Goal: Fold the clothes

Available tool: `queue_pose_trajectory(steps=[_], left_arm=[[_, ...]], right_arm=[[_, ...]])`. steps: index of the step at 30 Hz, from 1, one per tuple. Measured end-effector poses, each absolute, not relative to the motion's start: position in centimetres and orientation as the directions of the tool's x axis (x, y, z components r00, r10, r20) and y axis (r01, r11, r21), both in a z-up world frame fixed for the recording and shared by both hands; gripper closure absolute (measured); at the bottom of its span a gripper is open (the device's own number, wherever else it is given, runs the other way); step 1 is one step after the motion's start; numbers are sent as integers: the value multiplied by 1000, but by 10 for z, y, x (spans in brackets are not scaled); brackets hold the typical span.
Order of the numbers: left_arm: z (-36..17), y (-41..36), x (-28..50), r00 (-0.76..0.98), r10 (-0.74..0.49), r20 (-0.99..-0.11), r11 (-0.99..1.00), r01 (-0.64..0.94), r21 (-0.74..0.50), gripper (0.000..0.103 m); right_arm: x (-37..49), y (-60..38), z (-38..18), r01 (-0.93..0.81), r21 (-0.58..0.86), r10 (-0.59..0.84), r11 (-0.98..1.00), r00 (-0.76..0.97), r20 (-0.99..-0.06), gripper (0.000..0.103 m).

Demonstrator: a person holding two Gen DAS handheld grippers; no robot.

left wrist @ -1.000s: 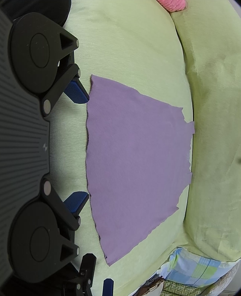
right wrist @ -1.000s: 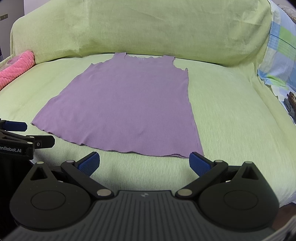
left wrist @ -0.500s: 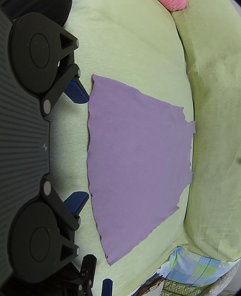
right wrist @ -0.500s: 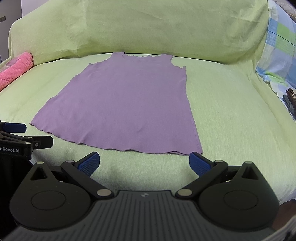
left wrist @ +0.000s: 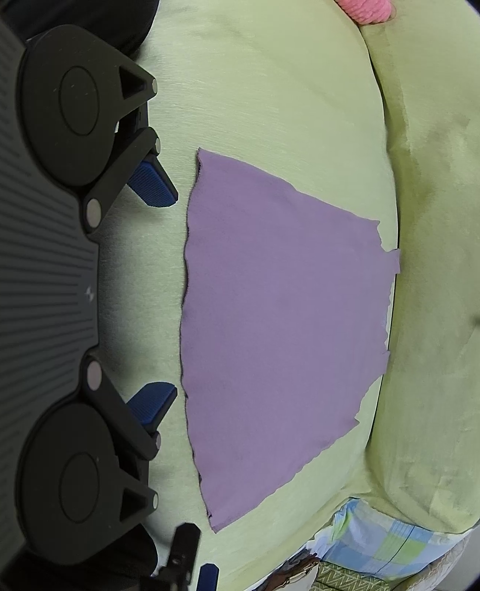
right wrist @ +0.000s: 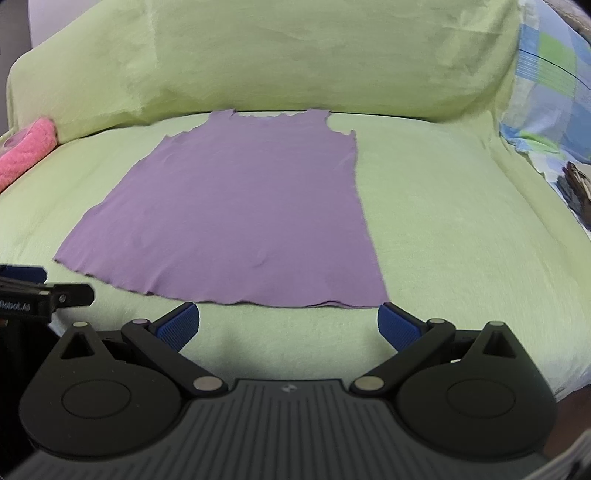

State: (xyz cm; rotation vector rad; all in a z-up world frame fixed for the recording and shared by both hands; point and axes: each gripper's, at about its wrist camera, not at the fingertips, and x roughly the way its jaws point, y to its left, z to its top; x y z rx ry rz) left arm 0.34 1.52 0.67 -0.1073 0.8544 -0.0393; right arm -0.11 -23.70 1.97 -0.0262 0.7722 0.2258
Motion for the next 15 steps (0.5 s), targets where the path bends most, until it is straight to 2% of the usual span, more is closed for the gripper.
queue_pose_trajectory(steps=[4, 8, 15], left_arm=[[9, 25, 5, 667, -98, -738, 993, 20, -114, 1], [14, 40, 9, 694, -131, -708, 991, 72, -113, 1], [20, 92, 41, 674, -313, -669, 950, 209, -233, 1]], right_arm=[[1, -251, 20, -196, 109, 216, 975, 696, -685, 1], [7, -266, 22, -250, 117, 263, 961, 694, -671, 1], [31, -289, 20, -334, 152, 344, 930, 652, -676, 4]])
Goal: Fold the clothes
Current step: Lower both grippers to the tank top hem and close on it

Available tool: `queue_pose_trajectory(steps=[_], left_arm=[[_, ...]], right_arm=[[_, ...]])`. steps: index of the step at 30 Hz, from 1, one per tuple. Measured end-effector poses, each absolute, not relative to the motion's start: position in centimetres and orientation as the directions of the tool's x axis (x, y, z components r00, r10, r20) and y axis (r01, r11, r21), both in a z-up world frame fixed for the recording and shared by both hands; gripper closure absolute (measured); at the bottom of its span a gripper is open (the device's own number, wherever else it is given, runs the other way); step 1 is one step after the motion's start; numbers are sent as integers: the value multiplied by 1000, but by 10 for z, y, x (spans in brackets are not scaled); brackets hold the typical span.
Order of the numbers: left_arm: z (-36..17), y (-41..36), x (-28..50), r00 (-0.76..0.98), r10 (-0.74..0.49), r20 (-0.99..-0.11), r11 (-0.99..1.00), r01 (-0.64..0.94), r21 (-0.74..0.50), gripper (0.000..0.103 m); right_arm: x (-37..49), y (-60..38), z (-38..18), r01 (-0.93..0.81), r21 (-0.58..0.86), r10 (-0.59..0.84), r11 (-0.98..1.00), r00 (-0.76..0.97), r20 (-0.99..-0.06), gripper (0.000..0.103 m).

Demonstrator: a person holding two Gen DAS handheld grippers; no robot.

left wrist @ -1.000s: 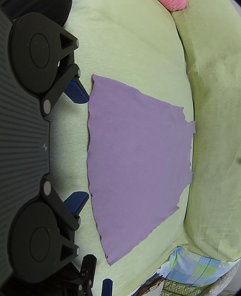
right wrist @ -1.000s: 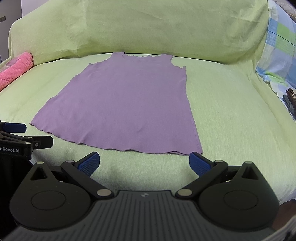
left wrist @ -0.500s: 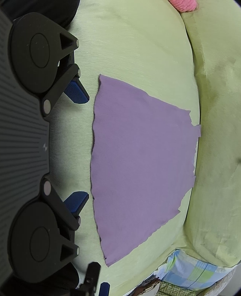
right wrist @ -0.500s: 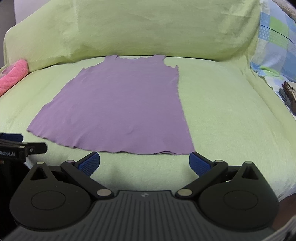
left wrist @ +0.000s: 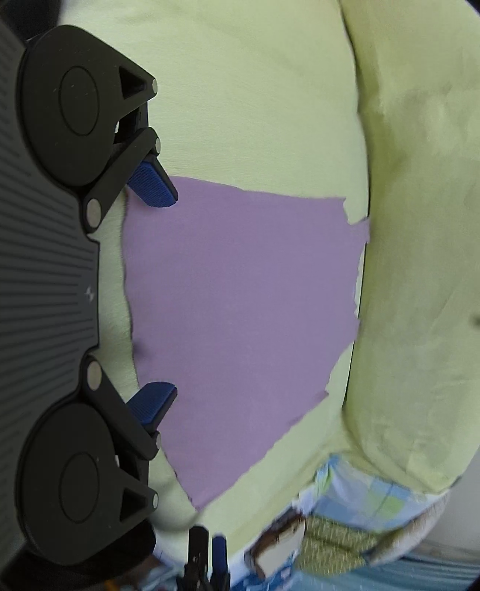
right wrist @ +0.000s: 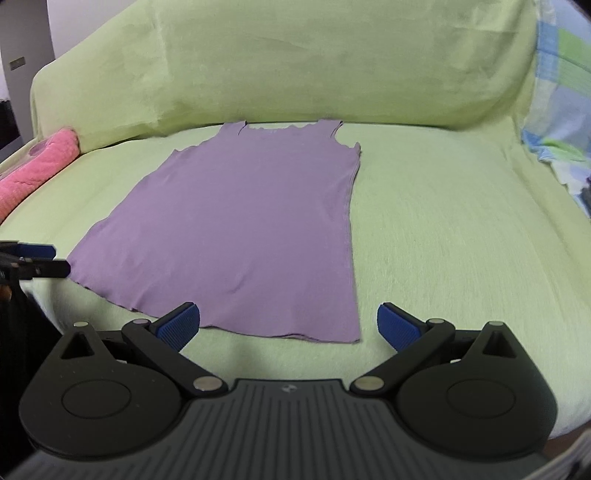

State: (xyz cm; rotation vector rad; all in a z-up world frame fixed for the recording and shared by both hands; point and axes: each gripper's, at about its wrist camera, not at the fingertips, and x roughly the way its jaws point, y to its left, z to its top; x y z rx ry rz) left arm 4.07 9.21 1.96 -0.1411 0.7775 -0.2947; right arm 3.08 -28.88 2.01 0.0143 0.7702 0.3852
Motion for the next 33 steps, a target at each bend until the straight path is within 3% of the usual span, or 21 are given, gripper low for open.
queue_pose_trajectory(steps=[7, 9, 17, 33], left_arm=[[11, 133, 69, 626, -411, -662, 911, 262, -318, 5], [9, 142, 78, 596, -448, -666, 893, 260, -368, 6], [-3, 158, 94, 514, -486, -707, 874, 269, -405, 17], [-18, 182, 141, 343, -681, -647, 732, 313, -605, 17]], right_arm=[[61, -325, 5, -311, 338, 458, 888, 556, -693, 11], [70, -328, 1, -310, 355, 470, 882, 536, -701, 22], [85, -347, -15, -288, 443, 528, 849, 463, -712, 24], [126, -369, -33, -215, 679, 708, 702, 310, -634, 26]])
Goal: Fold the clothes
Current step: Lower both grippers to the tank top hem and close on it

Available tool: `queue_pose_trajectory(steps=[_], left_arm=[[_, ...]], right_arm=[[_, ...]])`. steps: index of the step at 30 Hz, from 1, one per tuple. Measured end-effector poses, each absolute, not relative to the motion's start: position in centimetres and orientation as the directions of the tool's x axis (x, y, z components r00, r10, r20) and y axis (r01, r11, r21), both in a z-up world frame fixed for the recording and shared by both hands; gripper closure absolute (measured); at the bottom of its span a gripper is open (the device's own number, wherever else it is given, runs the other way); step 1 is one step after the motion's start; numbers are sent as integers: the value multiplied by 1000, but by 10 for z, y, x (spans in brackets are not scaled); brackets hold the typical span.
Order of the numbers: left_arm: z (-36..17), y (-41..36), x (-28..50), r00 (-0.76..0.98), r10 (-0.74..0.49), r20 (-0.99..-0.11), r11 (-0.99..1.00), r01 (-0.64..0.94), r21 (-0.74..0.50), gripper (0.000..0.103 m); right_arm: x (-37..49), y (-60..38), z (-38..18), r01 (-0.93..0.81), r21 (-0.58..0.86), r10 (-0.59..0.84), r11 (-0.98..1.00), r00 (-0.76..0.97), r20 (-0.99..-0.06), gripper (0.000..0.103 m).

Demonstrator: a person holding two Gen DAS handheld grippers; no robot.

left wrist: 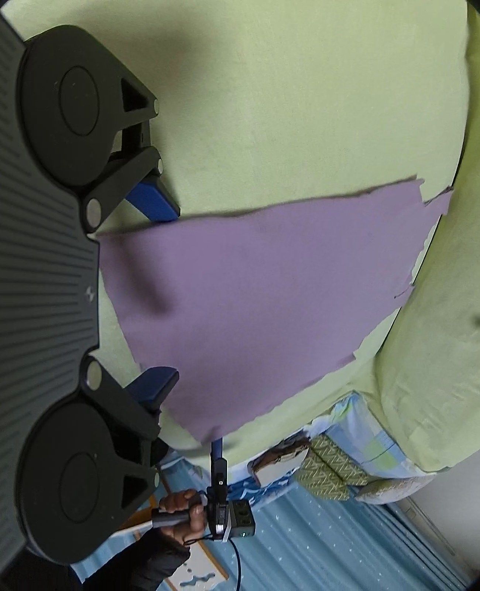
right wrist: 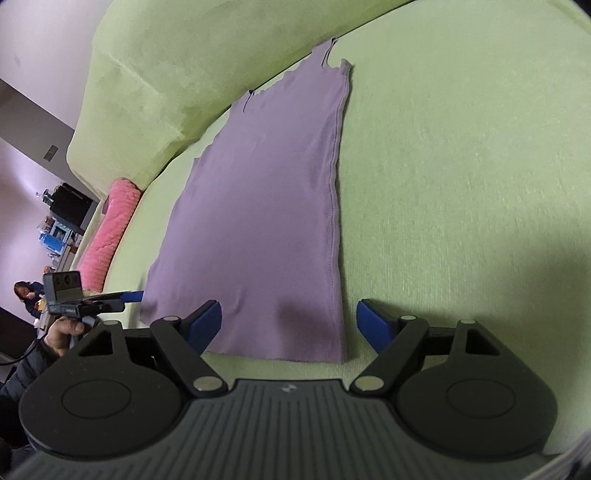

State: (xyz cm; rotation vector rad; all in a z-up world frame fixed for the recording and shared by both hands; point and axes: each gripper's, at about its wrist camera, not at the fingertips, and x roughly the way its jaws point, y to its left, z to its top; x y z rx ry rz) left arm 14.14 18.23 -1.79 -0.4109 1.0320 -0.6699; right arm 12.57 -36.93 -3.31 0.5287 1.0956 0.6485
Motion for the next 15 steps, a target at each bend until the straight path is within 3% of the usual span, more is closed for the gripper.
queue_pose_trajectory(steps=[7, 11, 15], left_arm=[[-24, 186, 141, 310, -729, -611, 685, 305, -662, 17], [-26, 188, 147, 300, -744, -597, 668, 302, -680, 17], [-26, 183, 154, 284, -750, -598, 662, 317, -680, 27]], right_arm=[[123, -368, -41, -193, 723, 745, 664, 252, -617, 33], [127, -370, -49, -153, 752, 760, 641, 256, -597, 62], [129, -370, -53, -136, 751, 755, 646, 258, -603, 78]])
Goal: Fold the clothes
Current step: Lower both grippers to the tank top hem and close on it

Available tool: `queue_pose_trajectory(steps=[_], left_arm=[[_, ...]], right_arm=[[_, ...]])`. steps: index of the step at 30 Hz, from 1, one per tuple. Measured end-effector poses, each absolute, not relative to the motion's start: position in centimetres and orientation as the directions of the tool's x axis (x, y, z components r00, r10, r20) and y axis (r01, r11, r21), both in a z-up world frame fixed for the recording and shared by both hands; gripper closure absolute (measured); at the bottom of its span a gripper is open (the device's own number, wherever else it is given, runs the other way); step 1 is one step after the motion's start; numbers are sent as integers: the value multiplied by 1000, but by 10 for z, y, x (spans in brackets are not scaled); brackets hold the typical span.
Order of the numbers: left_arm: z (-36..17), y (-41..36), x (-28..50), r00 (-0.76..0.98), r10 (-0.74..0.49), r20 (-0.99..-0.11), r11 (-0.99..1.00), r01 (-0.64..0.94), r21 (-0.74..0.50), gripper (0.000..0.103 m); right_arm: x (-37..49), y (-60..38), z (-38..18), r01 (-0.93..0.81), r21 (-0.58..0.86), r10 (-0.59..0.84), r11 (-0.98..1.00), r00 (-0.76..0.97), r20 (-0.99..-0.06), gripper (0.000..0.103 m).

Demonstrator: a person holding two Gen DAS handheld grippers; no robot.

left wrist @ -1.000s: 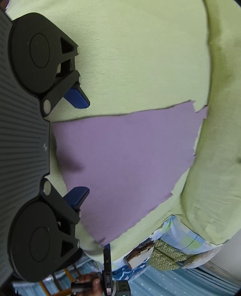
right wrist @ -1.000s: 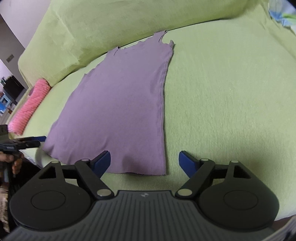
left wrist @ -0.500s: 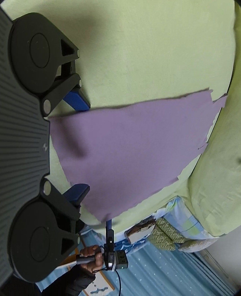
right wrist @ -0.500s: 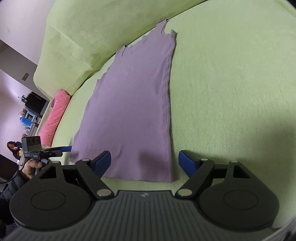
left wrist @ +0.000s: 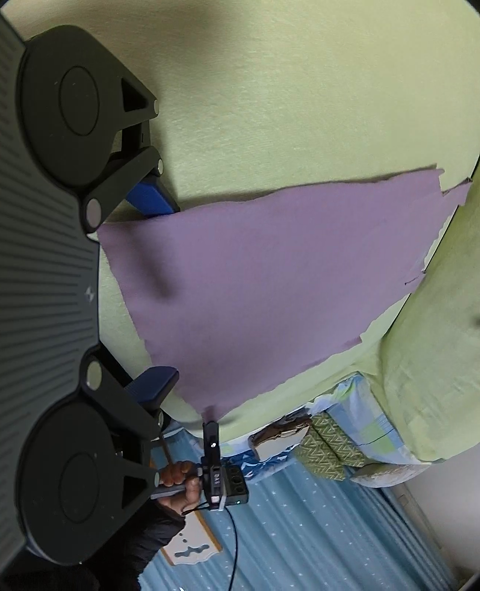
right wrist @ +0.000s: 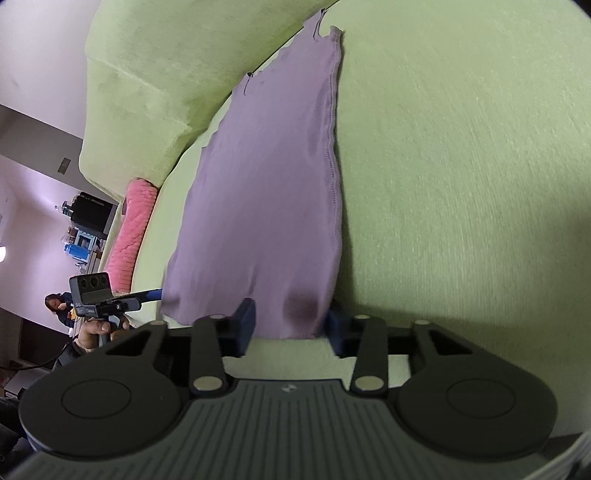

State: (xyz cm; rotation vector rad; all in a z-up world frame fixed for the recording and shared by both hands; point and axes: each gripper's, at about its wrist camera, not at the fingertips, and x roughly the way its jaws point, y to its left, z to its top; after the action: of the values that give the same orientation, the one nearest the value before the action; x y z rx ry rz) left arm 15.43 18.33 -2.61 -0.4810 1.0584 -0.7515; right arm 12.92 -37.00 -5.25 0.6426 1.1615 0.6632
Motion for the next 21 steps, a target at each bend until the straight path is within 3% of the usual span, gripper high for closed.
queue_pose_trajectory(steps=[6, 18, 19, 20, 21], left_arm=[[-31, 187, 156, 272, -756, -595, 654, 313, -689, 49], [-38, 201, 162, 214, -765, -607, 644, 249, -723, 56], [-39, 202, 163, 211, -763, -611, 646, 246, -723, 59], [-41, 204, 163, 209, -755, -622, 656, 239, -716, 68], [-42, 205, 164, 209, -744, -635, 669, 233, -706, 86]], right_arm=[[127, -373, -55, -110, 756, 754, 645, 253, -606, 83], [121, -379, -49, -106, 741, 739, 663, 248, -626, 85], [121, -379, -49, -106, 741, 740, 663, 249, -625, 85], [121, -379, -49, -107, 741, 740, 663, 249, -625, 85], [121, -378, -49, -107, 740, 739, 664, 250, -626, 87]])
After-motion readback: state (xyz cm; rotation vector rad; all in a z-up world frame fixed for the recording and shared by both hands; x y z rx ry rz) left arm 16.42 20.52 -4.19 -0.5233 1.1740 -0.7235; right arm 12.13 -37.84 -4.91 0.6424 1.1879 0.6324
